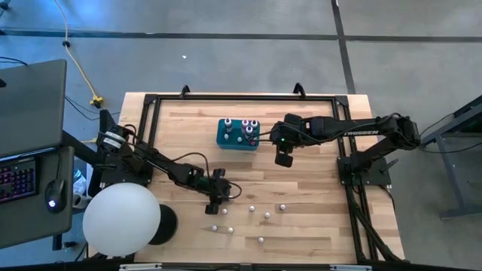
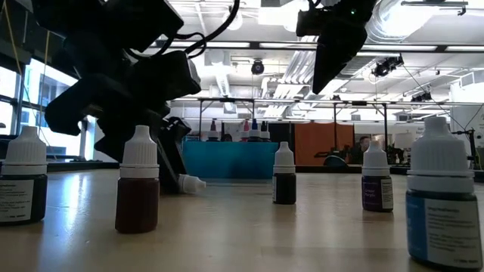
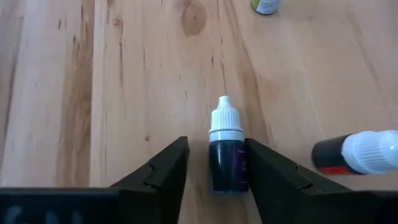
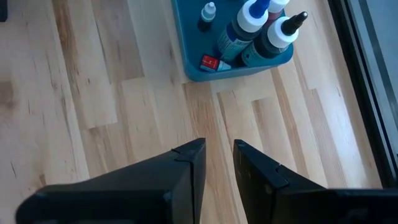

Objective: Pick & Place food coloring
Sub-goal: Put the purple food coloring bottle into the blue bin

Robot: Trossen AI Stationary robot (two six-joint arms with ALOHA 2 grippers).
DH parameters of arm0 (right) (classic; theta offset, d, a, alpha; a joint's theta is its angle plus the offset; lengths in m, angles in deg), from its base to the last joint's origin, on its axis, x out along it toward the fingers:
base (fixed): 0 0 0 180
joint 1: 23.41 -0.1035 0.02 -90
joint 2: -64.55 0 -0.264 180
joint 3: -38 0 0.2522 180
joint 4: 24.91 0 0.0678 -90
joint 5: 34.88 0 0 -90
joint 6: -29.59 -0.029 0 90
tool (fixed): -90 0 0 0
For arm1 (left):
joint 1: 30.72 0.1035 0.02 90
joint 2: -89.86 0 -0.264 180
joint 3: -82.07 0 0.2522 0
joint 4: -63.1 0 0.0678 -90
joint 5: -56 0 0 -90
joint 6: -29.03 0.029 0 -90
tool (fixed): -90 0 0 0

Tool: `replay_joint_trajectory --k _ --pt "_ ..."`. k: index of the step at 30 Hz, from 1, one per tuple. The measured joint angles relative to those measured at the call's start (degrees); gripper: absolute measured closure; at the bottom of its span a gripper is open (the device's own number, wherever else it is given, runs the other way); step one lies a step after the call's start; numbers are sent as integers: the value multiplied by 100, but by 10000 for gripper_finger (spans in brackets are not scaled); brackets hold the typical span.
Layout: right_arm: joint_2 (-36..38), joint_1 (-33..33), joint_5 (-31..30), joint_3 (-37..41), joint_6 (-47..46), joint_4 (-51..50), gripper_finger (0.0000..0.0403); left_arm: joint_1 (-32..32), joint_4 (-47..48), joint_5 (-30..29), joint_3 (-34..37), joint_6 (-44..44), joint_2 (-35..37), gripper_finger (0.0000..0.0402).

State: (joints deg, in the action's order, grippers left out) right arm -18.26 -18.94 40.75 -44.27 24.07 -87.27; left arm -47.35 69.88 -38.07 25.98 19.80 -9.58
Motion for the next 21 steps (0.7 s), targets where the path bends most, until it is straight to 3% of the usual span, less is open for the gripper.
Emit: replay_joint_trajectory --k 7,11,16,21 --pt "0 -1 1 0 0 0 329 7 111 -102 -133 111 -7 318" --pt "0 0 2 0 0 -2 329 9 314 -190 -384 195 -26 334" --pt "0 -2 2 0 0 2 329 26 1050 -1090 -1001 246 264 330" --pt "0 0 4 0 -11 0 329 17 2558 -2216 -1762 413 563 327"
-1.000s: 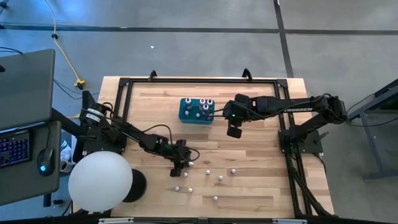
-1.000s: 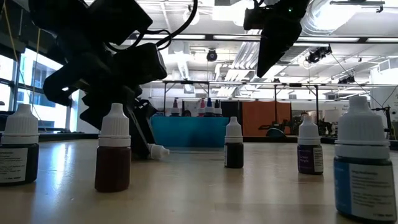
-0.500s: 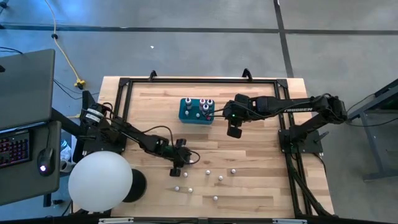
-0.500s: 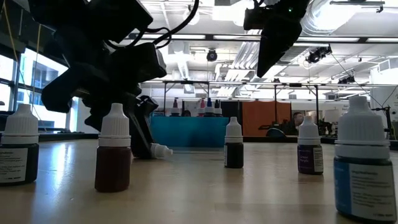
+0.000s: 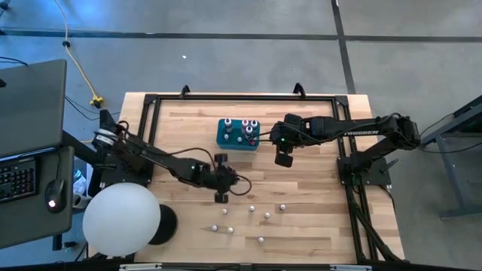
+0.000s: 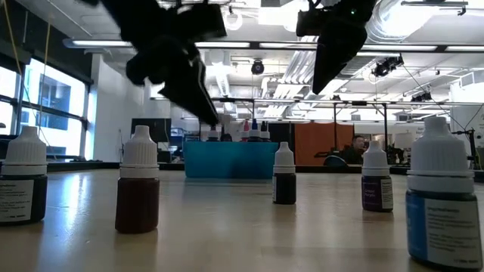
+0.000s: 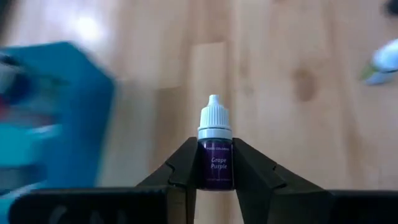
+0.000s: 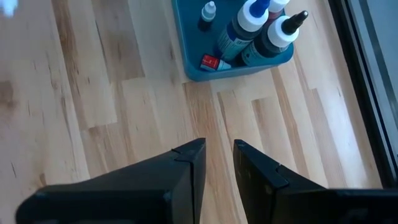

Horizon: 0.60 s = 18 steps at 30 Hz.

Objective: Pick & Place food coloring
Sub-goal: Put the purple food coloring bottle into the blue bin

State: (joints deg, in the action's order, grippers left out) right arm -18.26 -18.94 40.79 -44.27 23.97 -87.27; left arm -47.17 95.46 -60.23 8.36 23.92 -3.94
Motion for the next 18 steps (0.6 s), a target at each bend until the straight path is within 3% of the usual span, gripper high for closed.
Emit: replay_joint_trajectory --k 10,18 --pt "0 -2 146 0 -184 -37 329 317 1424 -476 -811 383 455 326" --pt "0 -2 133 0 -184 -42 329 1592 1706 537 -808 794 628 326"
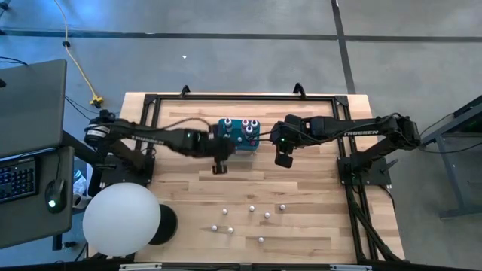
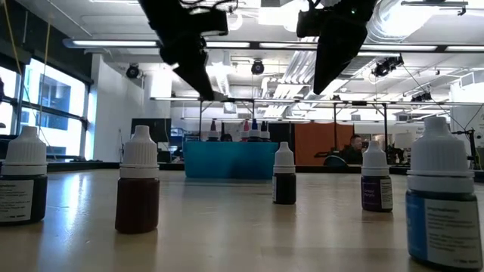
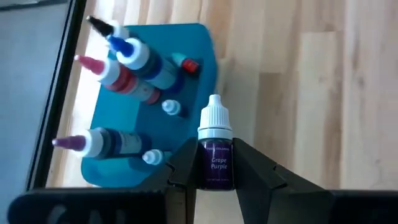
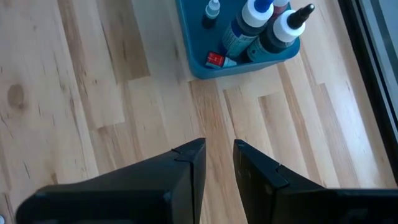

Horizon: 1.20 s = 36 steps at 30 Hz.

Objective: Pick & Place food coloring
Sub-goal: Put the purple food coloring bottle into the blue bin

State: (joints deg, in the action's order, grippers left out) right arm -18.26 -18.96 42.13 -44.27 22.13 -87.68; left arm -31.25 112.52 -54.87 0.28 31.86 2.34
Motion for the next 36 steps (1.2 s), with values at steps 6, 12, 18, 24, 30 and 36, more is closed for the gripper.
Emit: replay_joint_trajectory --k 6,12,18,24,30,36 --pt "0 4 -4 0 0 2 329 962 -231 879 59 286 -182 325" --pt "0 2 -4 0 0 -2 329 1659 -918 1432 544 293 -177 325" --pt "0 2 -7 0 0 0 329 1941 -1377 1649 963 293 -177 325" --pt "0 2 -12 0 0 16 329 1927 -2040 1722 1381 293 -219 325" --pt "0 0 -324 0 197 47 328 1927 -2391 1707 1483 142 -521 325" --pt "0 0 -313 0 952 189 313 1927 -2675 1768 1484 144 -784 325"
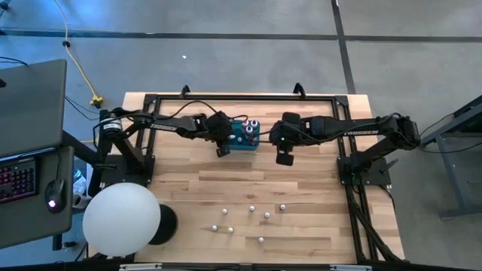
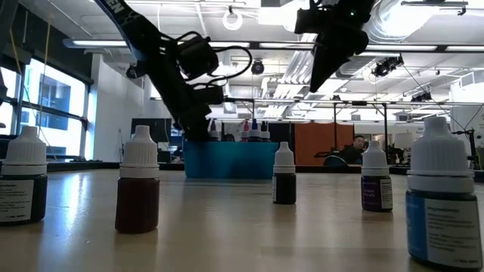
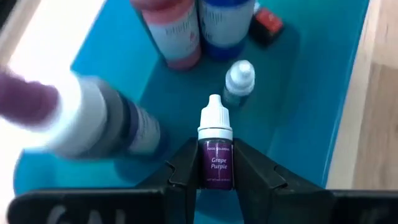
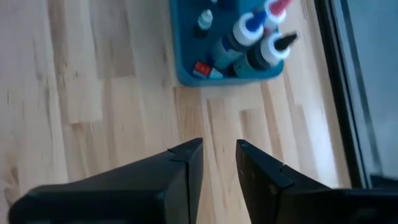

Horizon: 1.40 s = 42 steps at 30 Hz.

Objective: Pick & Place food coloring
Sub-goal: Put the purple food coloring bottle into the blue bin, then put the green food coloring bottle into the blue bin

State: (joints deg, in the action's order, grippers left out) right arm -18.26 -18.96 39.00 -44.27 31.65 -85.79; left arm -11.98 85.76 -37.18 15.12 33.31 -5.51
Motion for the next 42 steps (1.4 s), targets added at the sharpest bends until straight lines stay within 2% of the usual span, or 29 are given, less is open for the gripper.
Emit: replay_joint_trajectory --k 7,16,19,24,32,38,42 --pt "0 0 66 1 832 624 302 0 4 8 -37 102 -97 314" --pt "0 4 737 2 702 829 293 0 -35 15 -37 124 -97 234" --pt "-45 4 824 0 454 731 280 -2 97 51 -135 -19 -97 227" --pt "-312 -90 1078 0 565 672 252 -2 453 280 -543 -153 -38 226" --pt "-912 -802 1927 2 591 1215 225 -2 892 584 -944 -131 -38 225" --pt "-1292 -1547 1887 2 528 1554 232 -2 962 573 -944 -139 -38 225" --pt "-1520 -1844 1957 2 89 2009 233 -2 938 568 -944 -152 -38 225"
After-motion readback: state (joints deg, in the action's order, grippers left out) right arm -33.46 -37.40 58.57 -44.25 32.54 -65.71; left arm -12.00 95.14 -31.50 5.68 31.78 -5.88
